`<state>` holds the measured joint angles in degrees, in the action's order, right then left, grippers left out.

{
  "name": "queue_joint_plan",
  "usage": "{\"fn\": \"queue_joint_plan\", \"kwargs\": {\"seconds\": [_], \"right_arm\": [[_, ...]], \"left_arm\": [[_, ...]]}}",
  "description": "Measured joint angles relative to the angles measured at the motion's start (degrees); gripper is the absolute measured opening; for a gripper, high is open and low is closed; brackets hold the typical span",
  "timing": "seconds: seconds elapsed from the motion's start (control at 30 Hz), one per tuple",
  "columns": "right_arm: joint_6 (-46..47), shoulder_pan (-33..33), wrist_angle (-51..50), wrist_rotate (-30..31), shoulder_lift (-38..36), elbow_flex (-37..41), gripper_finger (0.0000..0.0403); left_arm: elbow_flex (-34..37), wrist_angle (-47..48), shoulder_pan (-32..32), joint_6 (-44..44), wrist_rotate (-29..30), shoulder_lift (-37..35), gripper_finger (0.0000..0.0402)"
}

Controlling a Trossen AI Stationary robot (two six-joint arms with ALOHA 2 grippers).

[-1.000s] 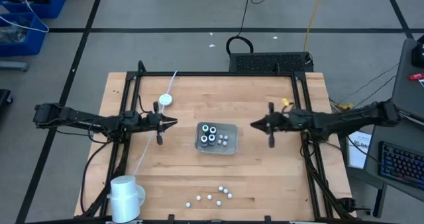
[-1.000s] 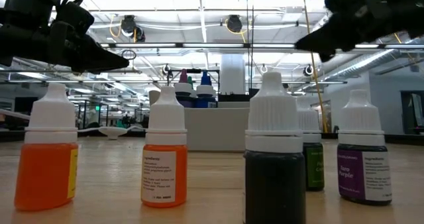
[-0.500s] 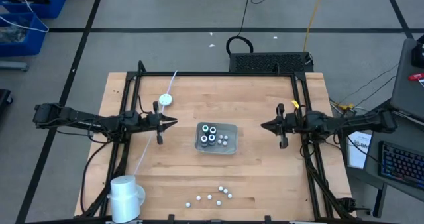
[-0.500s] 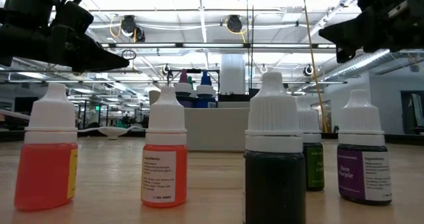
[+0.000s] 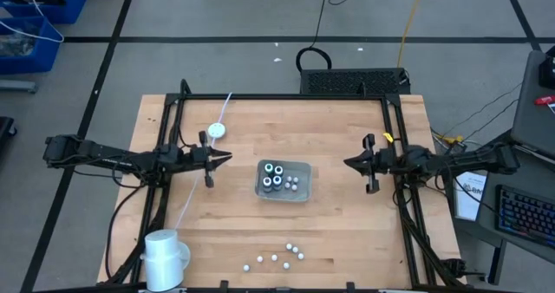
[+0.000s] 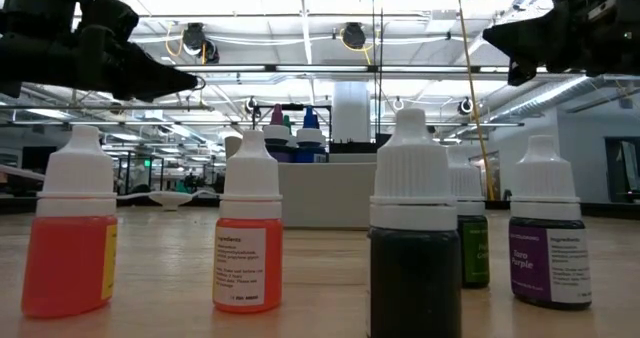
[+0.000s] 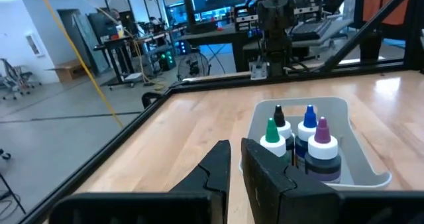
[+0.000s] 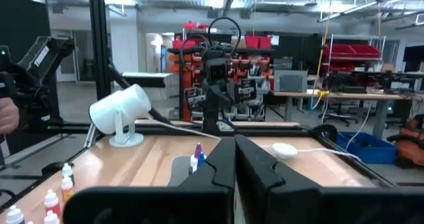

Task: Pick & Place food coloring
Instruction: Put the small blue food coloring bottle into the gray container

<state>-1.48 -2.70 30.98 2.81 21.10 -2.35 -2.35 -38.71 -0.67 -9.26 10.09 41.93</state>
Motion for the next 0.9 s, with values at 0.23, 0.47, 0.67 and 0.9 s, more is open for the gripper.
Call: {"fn": "queue_joint_plan", "kwargs": {"seconds": [0.23, 0.47, 0.67, 0.9], "right_arm": [[-2.2, 0.0, -2.5, 0.0, 0.0, 0.1, 0.0003], [-2.4, 0.0, -3.0, 0.0, 0.0, 0.1, 0.0004], [-2.3, 0.0, -3.3, 0.0, 0.0, 0.2, 0.0004], [-2.6, 0.0, -2.9, 0.0, 0.0, 0.2, 0.0004]], "left_arm": [[-7.5, 12.7, 4.0, 0.4, 0.5, 0.1, 0.0044], [-26.6, 37.4, 17.2, 4.6, 9.8, 10.3, 0.0006], [-41.7, 51.5, 29.1, 13.5, 16.0, 26.2, 0.0009], [-62.1, 68.0, 37.7, 27.0, 15.0, 46.1, 0.0013]]}}
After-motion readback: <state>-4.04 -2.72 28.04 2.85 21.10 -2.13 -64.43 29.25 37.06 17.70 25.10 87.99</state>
